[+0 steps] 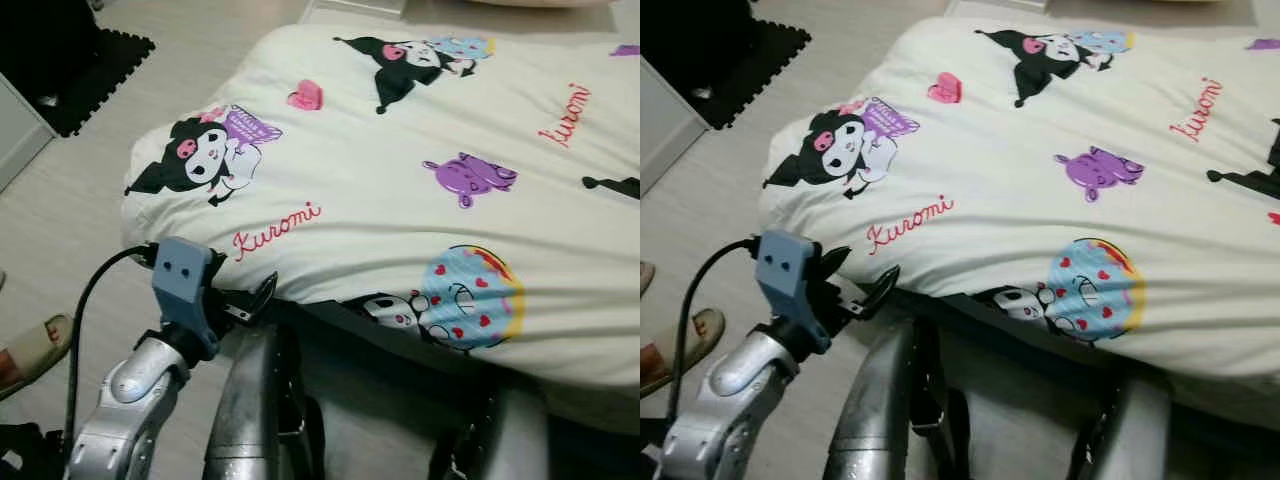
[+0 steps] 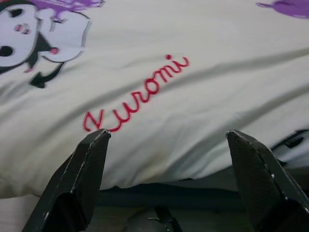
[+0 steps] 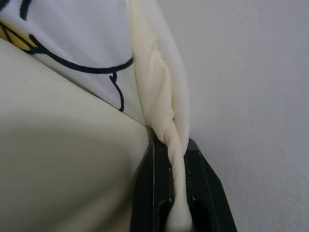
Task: Clean up the room
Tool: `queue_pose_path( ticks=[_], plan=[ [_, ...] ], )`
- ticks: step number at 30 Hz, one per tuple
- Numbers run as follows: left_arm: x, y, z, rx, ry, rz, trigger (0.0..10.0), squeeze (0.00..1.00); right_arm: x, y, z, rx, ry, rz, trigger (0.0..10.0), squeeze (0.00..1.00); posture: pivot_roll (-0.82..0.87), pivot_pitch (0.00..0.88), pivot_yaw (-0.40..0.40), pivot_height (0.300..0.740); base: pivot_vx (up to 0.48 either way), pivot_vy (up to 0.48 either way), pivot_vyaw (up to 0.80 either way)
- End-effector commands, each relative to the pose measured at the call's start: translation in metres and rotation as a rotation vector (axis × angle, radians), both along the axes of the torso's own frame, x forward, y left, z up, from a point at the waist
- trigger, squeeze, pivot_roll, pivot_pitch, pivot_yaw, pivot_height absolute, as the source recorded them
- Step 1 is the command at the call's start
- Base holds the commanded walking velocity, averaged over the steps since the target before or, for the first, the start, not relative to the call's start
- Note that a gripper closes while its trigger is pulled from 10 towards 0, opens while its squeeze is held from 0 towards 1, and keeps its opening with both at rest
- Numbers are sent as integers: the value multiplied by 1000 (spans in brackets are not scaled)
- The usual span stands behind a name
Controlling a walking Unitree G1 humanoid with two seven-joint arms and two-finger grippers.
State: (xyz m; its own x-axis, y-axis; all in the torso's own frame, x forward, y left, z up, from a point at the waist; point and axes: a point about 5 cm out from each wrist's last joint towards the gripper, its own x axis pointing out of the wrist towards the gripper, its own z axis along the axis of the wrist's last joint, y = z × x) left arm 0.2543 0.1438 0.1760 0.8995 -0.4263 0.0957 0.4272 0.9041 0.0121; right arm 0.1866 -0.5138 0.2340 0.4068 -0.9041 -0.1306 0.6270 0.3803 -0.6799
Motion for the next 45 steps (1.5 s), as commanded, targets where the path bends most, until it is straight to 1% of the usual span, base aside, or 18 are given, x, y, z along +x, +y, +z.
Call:
queue_pose_path(
  ticks=[1,2,3,4,5,9,11,14,22,23,24,26,27,28,32,38,39,45],
  plan=[
    [-2,3,-9,9,29,17,10000,0,-73,-26,4,43,116,-296,0,0,90,337,50,426,0,0,0],
    [-2,2,-10,6,28,14,10000,0,-93,-30,-1,54,196,-329,0,0,90,337,50,426,0,0,0],
    [-2,2,-10,6,28,14,10000,0,-93,-30,-1,54,196,-329,0,0,90,337,50,426,0,0,0],
    [-2,0,-10,1,28,10,10000,0,-113,-33,-7,85,283,-351,0,0,74,333,44,426,0,0,0],
    [-2,0,-11,0,28,9,10000,0,-117,-33,-10,105,303,-347,0,0,74,333,44,426,0,0,0],
    [-1,-1,-11,-2,28,8,10000,0,-119,-32,-16,134,346,-335,0,0,69,332,42,426,0,0,0],
    [-1,-3,-11,-7,25,5,10000,0,-134,-32,-26,139,490,-350,0,0,71,330,37,426,0,0,0],
    [-2,-3,-11,-9,22,7,10000,0,-143,-31,-31,143,565,-359,0,0,75,329,30,426,0,0,0],
    [-2,-4,-13,-13,22,11,10000,0,-137,-27,-44,196,617,-307,0,0,72,330,24,426,0,0,0],
    [-2,-4,-13,-15,22,11,10000,0,-133,-26,-47,207,599,-293,7765,0,72,330,22,426,0,0,0],
    [-2,-5,-13,-17,20,11,10000,0,-123,-24,-51,230,499,-271,10000,0,73,330,21,426,0,0,0],
    [-2,-5,-13,-18,19,11,10000,0,-116,-23,-52,245,425,-258,10000,0,73,330,21,426,0,0,0],
    [-2,-6,-12,-20,17,11,10000,0,-99,-21,-49,278,223,-230,10000,1000,71,332,21,426,0,0,0],
    [-2,-6,-12,-20,17,11,10000,0,-99,-21,-49,278,223,-230,10000,1000,71,332,21,426,0,0,0],
    [-1,-6,-13,-25,17,11,10000,0,-80,-25,-22,209,-79,-210,10000,1000,58,330,24,426,0,0,0],
    [1,-11,-19,-10,36,-14,10000,0,-75,-26,-8,159,-199,-210,10000,1000,35,320,29,426,0,0,0],
    [4,-10,-20,4,45,4,10000,0,-70,-26,-5,149,-232,-180,10000,0,31,318,31,426,0,-480,0],
    [9,-19,-21,-20,53,-20,10000,0,-50,-20,1,163,-363,-41,10000,0,19,297,46,426,176,-417,0]
  ],
)
